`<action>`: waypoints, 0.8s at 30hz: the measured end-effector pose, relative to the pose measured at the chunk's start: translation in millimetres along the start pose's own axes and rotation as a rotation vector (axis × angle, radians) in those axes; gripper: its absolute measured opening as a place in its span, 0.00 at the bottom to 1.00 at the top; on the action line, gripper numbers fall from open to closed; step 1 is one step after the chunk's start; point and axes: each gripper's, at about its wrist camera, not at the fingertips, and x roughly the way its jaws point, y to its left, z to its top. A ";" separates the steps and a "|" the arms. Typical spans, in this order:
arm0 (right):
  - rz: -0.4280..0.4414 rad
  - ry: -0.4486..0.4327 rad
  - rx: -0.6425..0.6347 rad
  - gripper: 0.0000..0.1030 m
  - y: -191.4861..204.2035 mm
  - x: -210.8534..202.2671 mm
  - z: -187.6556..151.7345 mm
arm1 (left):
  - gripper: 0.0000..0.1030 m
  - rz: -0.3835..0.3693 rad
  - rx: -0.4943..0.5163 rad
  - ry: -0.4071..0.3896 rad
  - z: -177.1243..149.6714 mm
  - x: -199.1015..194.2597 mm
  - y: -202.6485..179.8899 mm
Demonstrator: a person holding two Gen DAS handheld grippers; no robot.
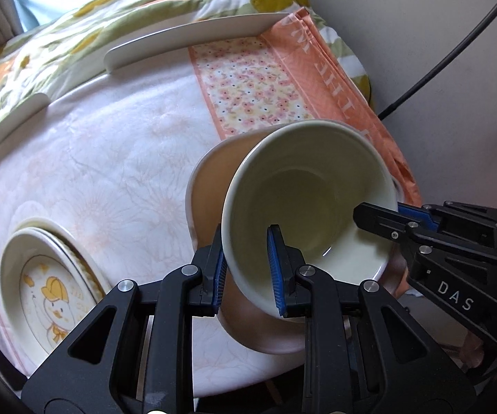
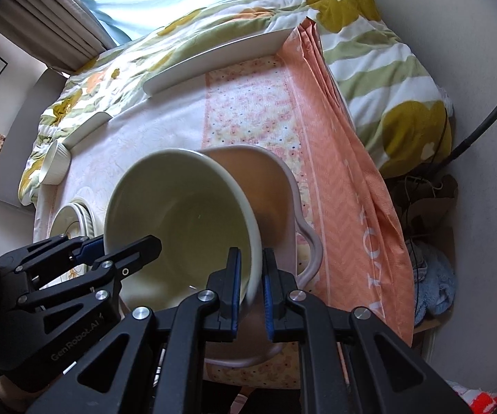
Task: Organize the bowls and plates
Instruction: 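Lower the cream bowl into the pink basin and open the right gripper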
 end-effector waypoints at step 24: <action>-0.044 0.019 0.004 0.10 -2.2 -7.2 5.0 | 0.19 0.053 0.077 -0.034 10.4 -5.7 -7.3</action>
